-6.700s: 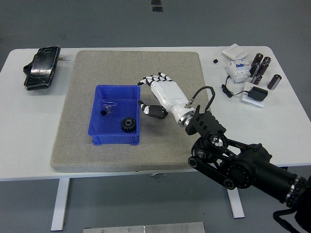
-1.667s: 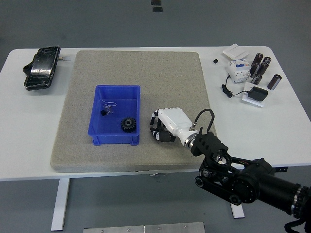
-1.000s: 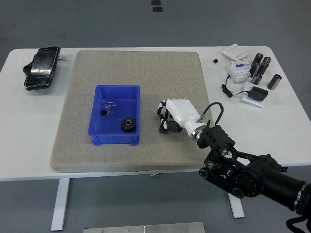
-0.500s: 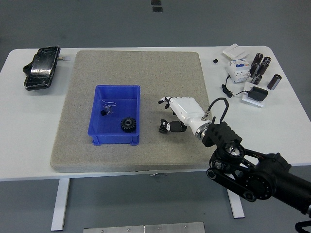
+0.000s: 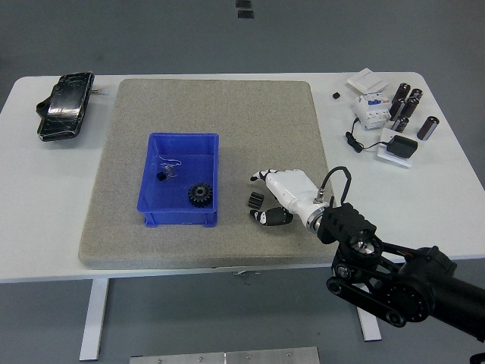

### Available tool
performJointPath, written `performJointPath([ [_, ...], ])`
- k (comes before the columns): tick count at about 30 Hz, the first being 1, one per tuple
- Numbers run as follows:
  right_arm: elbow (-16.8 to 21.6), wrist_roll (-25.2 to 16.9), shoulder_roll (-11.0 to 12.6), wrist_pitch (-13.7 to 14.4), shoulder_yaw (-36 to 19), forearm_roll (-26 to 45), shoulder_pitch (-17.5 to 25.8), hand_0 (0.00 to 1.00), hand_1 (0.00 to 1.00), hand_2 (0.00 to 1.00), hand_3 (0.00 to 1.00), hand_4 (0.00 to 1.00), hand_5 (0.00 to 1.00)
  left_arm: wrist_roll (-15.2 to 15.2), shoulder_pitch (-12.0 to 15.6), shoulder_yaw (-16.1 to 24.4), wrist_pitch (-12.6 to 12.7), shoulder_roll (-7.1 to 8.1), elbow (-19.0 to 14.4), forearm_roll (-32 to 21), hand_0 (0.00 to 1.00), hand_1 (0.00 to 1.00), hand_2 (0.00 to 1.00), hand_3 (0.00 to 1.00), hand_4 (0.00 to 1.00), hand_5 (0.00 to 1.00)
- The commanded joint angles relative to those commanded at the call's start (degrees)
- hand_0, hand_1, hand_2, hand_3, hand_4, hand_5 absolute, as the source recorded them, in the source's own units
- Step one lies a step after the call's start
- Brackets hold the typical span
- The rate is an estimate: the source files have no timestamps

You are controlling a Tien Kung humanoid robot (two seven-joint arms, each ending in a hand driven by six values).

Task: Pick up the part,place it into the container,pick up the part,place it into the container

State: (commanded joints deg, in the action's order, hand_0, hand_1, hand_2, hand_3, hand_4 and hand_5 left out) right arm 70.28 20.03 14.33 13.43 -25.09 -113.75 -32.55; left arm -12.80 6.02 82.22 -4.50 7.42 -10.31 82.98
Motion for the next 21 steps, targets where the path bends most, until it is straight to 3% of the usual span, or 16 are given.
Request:
performJointPath([
  [1, -0.16, -0.08, -0.05, 0.34, 0.38, 0.20, 0.01, 0.302, 0.406, 0.667, 0.715, 0.769, 0.399, 0.01, 0.00, -0.04, -0.01, -0.01, 0.00, -0.01, 0.671, 0.643, 0.608, 0.626, 0.706, 0.636],
  [6, -0.98, -0.53, -0.31, 1.92, 0.93, 0.20, -0.03, 0.302, 0.406, 0.667, 0.715, 0.769, 0.399, 0.05, -0.01, -0.04, 0.02, -0.04, 0.00, -0.03, 0.671, 0.643, 0.608, 0.626, 0.706, 0.636],
  [7, -1.21, -0.66, -0.31, 2.23, 0.95, 0.18, -0.08, 0.281, 0.360, 0.505, 0.666, 0.543, 0.224, 0.07, -0.03, -0.01, 0.03, -0.02, 0.00, 0.00, 0.670, 0.644, 0.607, 0.627, 0.704, 0.640],
  [12, -2.45, -1.24, -0.35, 3.33, 0.99, 0.51, -0.18, 0.281, 0.360, 0.505, 0.666, 0.543, 0.224, 0.15, -0.10, -0.04, 0.05, 0.00, 0.00, -0.05, 0.670, 0.644, 0.607, 0.627, 0.704, 0.640],
  [13, -2.76, -1.41, -0.41, 3.55, 0.96, 0.62, -0.17, 0.269, 0.348, 0.441, 0.605, 0.559, 0.071, 0.15, -0.10, -0.07, 0.05, -0.01, 0.00, -0.07, 0.669, 0.644, 0.606, 0.626, 0.702, 0.639],
  [21, -4.42, -2.31, -0.72, 4.70, 1.15, 1.38, -0.07, 0.266, 0.347, 0.429, 0.589, 0.524, 0.059, 0.28, -0.14, 0.02, 0.09, -0.03, 0.00, -0.09, 0.668, 0.644, 0.606, 0.624, 0.701, 0.639],
])
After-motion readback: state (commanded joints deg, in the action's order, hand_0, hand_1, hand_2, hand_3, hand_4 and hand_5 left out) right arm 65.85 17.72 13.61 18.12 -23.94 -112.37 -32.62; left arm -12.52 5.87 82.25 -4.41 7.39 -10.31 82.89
